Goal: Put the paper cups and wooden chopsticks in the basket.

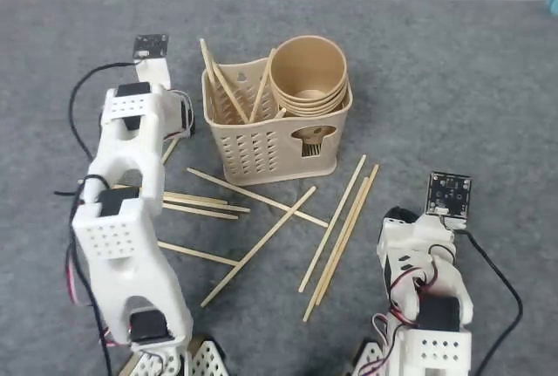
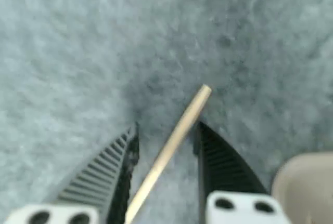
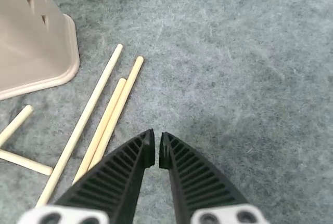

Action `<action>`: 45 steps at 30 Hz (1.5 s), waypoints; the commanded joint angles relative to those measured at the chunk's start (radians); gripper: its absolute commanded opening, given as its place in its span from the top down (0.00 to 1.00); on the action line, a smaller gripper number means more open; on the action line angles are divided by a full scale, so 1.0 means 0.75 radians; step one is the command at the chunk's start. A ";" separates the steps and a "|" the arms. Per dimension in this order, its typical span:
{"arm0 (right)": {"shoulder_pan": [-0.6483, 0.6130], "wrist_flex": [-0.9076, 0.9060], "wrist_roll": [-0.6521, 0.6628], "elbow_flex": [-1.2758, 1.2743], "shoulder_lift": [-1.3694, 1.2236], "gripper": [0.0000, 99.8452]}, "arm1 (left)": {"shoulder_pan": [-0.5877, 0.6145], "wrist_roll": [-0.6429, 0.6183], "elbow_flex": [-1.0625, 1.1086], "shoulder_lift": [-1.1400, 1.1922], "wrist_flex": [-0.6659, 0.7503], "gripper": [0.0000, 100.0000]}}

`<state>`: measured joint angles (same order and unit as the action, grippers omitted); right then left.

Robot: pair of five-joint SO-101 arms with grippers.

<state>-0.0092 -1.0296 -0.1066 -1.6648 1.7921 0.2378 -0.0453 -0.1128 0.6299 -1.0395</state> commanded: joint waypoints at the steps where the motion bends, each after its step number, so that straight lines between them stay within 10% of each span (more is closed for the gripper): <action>1: 0.011 -0.005 0.018 -0.025 0.007 0.96 | -0.029 0.008 -0.091 0.029 -0.059 0.83; 6: 0.011 -0.005 0.018 -0.025 0.009 0.96 | -0.029 0.008 -0.095 0.035 -0.055 1.00; 45: 0.017 -0.005 0.018 -0.025 0.013 0.96 | -0.025 -0.286 -0.085 -0.931 -0.411 0.99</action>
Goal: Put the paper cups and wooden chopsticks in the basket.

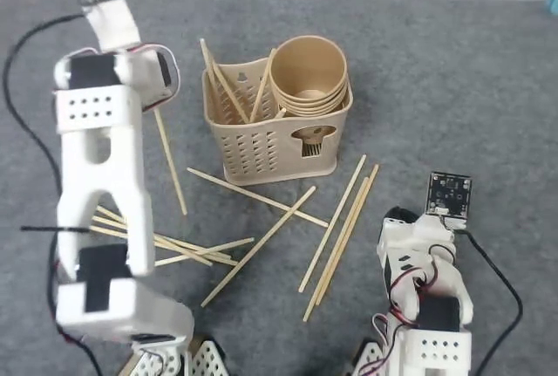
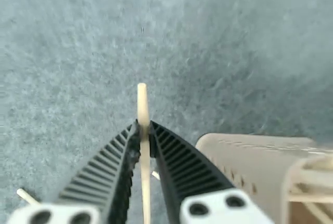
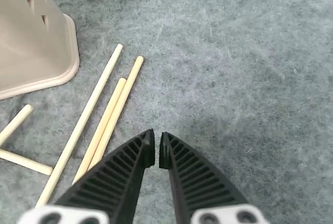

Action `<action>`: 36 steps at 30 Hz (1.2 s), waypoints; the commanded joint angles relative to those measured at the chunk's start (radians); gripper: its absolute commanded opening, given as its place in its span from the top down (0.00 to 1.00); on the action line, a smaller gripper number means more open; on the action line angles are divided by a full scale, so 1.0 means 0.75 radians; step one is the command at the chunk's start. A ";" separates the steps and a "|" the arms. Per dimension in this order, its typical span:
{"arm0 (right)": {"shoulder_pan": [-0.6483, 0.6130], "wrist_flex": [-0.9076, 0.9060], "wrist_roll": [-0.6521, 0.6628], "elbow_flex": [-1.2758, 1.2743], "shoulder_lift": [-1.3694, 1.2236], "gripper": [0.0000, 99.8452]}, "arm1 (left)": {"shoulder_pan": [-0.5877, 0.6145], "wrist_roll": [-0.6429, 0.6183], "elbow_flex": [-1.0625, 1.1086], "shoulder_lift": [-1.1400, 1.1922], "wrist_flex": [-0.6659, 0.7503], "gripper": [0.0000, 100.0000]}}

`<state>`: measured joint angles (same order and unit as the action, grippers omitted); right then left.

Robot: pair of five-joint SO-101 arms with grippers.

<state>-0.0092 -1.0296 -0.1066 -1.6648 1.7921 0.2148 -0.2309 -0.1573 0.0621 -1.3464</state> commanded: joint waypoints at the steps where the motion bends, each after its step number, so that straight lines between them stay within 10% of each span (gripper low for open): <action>1: 0.017 -0.005 0.018 -0.025 0.013 0.96 | 0.006 -0.039 -0.026 -0.211 -0.002 0.99; 10: 0.017 -0.005 0.018 -0.025 0.015 0.96 | -0.072 -0.035 0.351 -0.732 0.129 0.99; 23: 0.017 -0.005 0.018 -0.025 0.013 0.96 | -0.147 -0.039 1.290 -1.512 1.025 0.99; 36: 0.017 -0.005 0.018 -0.025 0.009 0.96 | -0.147 -0.037 1.093 -1.712 1.127 0.99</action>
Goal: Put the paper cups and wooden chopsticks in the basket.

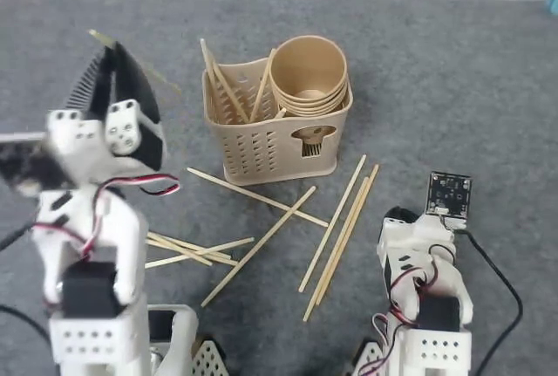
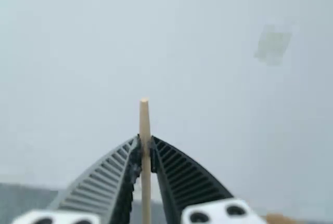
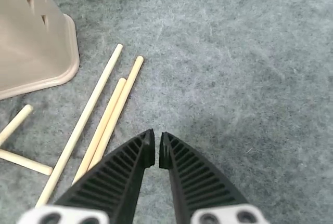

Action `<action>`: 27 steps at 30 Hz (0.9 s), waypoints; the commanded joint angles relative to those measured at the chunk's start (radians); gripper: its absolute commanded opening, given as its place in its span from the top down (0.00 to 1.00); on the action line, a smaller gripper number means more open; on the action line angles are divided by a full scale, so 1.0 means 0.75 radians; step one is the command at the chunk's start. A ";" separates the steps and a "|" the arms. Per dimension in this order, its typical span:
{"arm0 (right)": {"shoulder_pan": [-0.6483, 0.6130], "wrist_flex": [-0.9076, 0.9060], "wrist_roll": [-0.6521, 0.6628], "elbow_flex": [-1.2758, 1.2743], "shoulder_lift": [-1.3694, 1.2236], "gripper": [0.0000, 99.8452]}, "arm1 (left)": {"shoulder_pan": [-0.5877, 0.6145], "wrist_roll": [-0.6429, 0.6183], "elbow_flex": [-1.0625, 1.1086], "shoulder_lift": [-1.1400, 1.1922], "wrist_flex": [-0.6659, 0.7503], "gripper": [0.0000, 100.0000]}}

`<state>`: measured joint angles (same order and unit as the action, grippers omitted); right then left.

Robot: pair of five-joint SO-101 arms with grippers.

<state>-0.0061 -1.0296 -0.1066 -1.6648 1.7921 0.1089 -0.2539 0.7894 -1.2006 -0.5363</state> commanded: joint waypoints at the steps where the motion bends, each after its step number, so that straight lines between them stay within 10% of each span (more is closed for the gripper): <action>1: 0.013 -0.005 0.018 -0.025 0.009 0.96 | -0.010 -0.006 -0.218 -0.029 0.045 0.99; 27: 0.011 -0.005 0.018 -0.025 0.007 0.96 | -0.229 0.000 -0.103 0.297 -0.059 0.98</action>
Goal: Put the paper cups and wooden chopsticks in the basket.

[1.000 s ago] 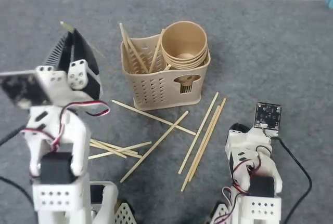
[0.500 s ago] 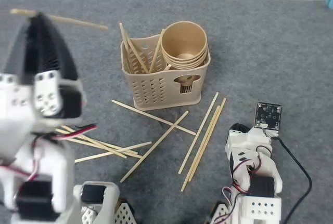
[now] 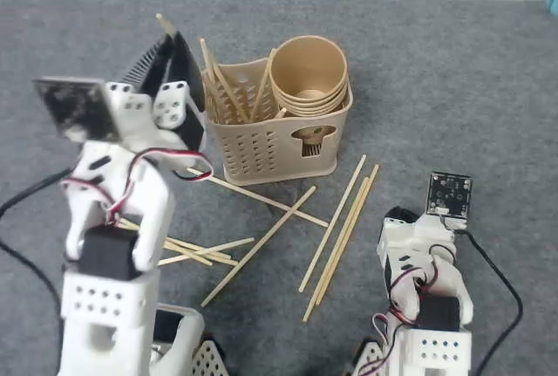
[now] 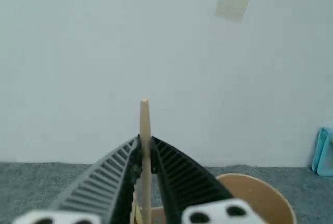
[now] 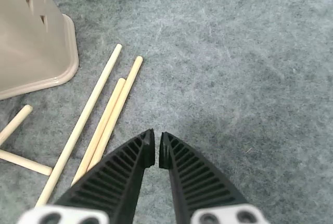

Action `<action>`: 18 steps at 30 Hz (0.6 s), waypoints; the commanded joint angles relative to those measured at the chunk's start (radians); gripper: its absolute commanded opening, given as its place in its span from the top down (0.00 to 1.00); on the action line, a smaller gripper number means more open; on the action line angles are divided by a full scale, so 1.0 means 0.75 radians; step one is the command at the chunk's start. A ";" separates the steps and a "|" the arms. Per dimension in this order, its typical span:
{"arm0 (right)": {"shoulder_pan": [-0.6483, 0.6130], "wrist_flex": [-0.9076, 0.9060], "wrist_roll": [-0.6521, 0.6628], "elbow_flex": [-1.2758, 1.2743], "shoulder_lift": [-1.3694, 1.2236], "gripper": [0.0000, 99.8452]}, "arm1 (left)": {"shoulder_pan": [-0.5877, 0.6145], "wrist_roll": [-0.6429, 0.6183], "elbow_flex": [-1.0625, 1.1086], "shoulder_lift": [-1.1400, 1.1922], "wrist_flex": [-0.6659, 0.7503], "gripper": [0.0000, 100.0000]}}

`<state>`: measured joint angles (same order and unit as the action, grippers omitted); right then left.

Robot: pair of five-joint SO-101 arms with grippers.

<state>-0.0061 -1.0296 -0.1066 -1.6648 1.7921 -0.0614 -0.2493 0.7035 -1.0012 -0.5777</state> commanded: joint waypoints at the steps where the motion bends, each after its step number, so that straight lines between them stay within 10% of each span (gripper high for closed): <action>1: 0.011 -0.005 0.018 -0.025 0.007 0.96 | 0.000 -0.006 0.013 0.037 -0.012 0.95; 6: 0.011 -0.005 0.018 -0.025 0.007 0.96 | 0.004 -0.014 -0.013 0.031 -0.113 0.81; 18: 0.011 -0.005 0.018 -0.025 0.007 0.96 | 0.403 -0.012 -0.120 0.039 -0.491 0.86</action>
<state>-0.0061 -1.0296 -0.1066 -1.6648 1.7921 0.1135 -0.2493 0.6329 -0.9766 -0.8692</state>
